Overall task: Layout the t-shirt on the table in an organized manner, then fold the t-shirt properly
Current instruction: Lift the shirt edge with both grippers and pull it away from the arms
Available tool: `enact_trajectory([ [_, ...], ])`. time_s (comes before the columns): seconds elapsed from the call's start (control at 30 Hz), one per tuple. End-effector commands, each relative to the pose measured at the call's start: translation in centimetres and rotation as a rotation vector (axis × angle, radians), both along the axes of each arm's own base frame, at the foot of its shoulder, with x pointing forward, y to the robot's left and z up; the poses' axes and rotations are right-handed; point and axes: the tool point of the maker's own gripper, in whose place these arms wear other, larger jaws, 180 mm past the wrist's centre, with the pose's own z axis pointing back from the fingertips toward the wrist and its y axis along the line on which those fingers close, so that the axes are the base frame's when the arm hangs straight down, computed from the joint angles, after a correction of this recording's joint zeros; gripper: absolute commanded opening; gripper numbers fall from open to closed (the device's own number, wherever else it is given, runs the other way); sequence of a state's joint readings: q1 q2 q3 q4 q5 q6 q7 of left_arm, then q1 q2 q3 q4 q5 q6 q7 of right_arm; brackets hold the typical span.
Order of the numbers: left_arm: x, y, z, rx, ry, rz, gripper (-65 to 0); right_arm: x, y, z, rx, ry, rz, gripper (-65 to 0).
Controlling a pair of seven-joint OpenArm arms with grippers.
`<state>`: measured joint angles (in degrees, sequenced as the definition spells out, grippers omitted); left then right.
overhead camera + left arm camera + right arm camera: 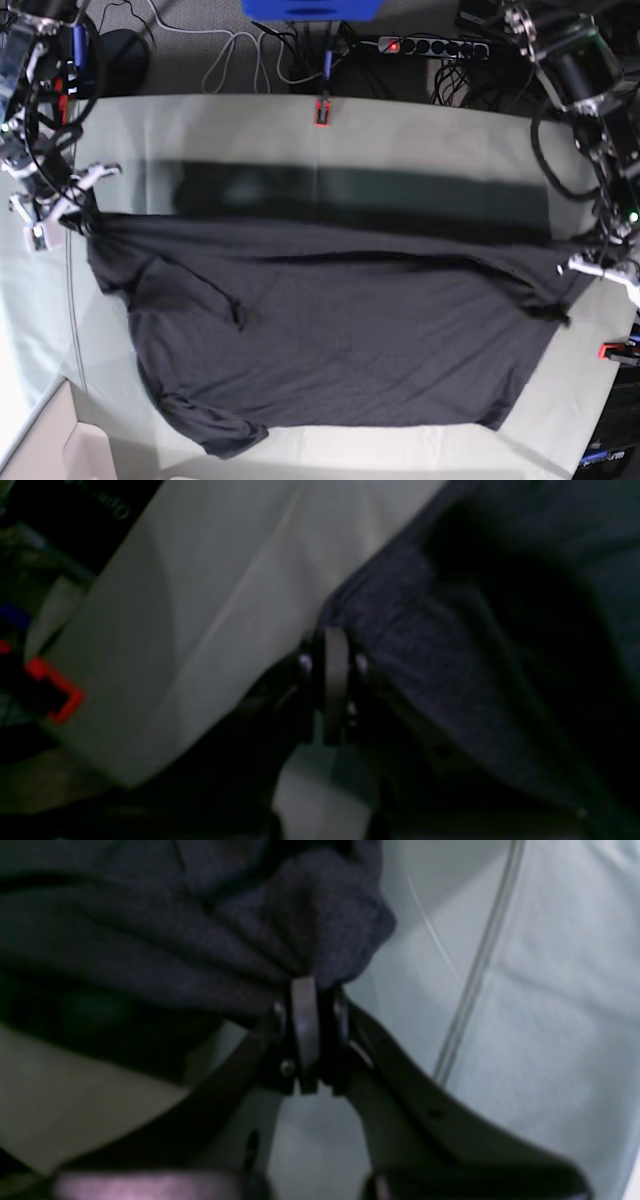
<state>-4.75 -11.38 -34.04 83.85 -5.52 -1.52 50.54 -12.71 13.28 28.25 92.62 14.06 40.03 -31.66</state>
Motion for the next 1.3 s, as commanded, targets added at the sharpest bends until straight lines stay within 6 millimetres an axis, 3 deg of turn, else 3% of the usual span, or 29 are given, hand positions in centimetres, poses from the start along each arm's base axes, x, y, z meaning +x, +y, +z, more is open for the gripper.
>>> enact_trajectory([
  [0.0,1.3,0.9,2.7,0.048,-0.07,0.005,-65.0,1.0,-0.6,2.0,-0.011,-0.07,0.0,-65.0],
  [0.17,1.1,1.9,5.2,0.066,-0.113,0.033,-65.0,0.7,-1.7,2.2,-0.034,-0.064,-0.019,-65.0],
  [0.27,1.3,1.8,5.9,0.059,-0.112,0.036,-65.0,1.6,-2.6,3.0,-0.063,-0.058,-0.023,-65.0],
  [0.4,2.0,2.3,7.2,0.052,-0.115,0.043,-65.0,2.0,-5.2,4.1,-0.093,-0.04,-0.103,-65.0],
  [0.63,1.3,2.4,6.3,0.041,-0.073,0.044,-65.0,0.7,-6.0,3.9,-0.139,0.018,-0.101,-65.0],
  [0.77,1.5,2.5,7.5,0.062,-0.096,0.041,-64.9,1.1,-5.8,6.1,-0.181,-0.034,-0.089,-65.0],
  [0.83,1.5,2.5,7.8,0.068,-0.103,0.039,-64.9,0.2,-5.8,5.2,-0.187,0.011,-0.086,-65.0],
  [0.97,0.7,2.6,7.0,0.069,-0.081,0.04,-64.9,-0.4,-5.6,4.9,-0.146,0.007,-0.117,-65.0],
  [1.07,0.6,2.6,6.6,0.064,-0.07,0.042,-64.9,-1.0,-7.2,5.9,-0.139,-0.023,-0.191,-65.0],
  [1.27,-1.1,3.6,5.0,0.051,-0.033,0.078,-64.9,-1.4,-5.9,5.2,-0.139,-0.002,-0.146,-65.0],
])
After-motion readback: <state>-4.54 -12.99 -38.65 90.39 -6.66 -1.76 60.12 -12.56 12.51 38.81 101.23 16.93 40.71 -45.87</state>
